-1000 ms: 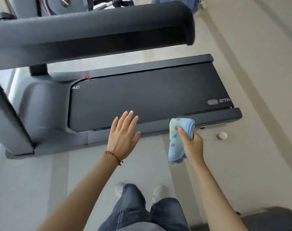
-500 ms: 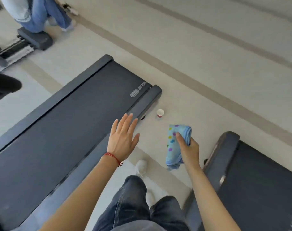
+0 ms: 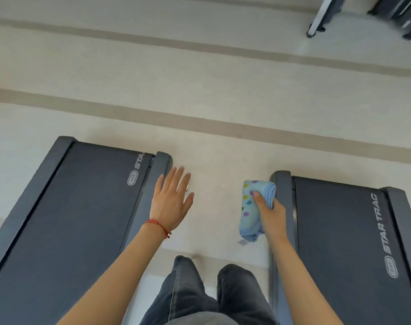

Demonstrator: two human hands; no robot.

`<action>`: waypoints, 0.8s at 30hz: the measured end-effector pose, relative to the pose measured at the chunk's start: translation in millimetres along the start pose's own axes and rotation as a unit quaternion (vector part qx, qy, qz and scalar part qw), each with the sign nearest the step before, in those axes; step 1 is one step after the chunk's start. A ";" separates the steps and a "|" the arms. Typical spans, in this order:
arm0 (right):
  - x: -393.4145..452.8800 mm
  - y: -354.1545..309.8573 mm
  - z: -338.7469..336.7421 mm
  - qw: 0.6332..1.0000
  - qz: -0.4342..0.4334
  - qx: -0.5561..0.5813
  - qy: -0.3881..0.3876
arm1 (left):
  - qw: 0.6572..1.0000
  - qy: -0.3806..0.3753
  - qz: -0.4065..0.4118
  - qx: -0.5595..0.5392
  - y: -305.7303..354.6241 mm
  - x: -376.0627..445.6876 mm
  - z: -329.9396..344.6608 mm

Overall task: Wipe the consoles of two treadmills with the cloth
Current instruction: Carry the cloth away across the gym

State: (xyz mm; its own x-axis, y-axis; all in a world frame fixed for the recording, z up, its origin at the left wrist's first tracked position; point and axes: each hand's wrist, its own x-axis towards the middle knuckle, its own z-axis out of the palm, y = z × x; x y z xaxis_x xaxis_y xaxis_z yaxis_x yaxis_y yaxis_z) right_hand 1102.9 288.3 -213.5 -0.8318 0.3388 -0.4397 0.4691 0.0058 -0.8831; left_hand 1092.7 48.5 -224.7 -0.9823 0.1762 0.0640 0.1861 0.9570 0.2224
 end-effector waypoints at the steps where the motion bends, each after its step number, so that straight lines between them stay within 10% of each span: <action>1: 7.6 -4.1 1.2 1.000 -0.001 0.002 0.007 | 1.000 -0.002 0.007 -0.004 -0.2 11.4 1.1; 24: 337.1 -181.0 -1.2 0.999 -0.028 -0.007 -0.029 | 0.999 0.029 -0.026 -0.018 50.1 354.8 29.3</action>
State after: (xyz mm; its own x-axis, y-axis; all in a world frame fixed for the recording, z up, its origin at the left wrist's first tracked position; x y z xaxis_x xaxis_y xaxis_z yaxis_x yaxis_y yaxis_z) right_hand 738.0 402.6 -201.6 -0.8724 0.2818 -0.3993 0.4253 0.0354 -0.9043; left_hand 752.8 165.7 -219.3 -0.9880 0.1110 0.1077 0.1359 0.9553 0.2625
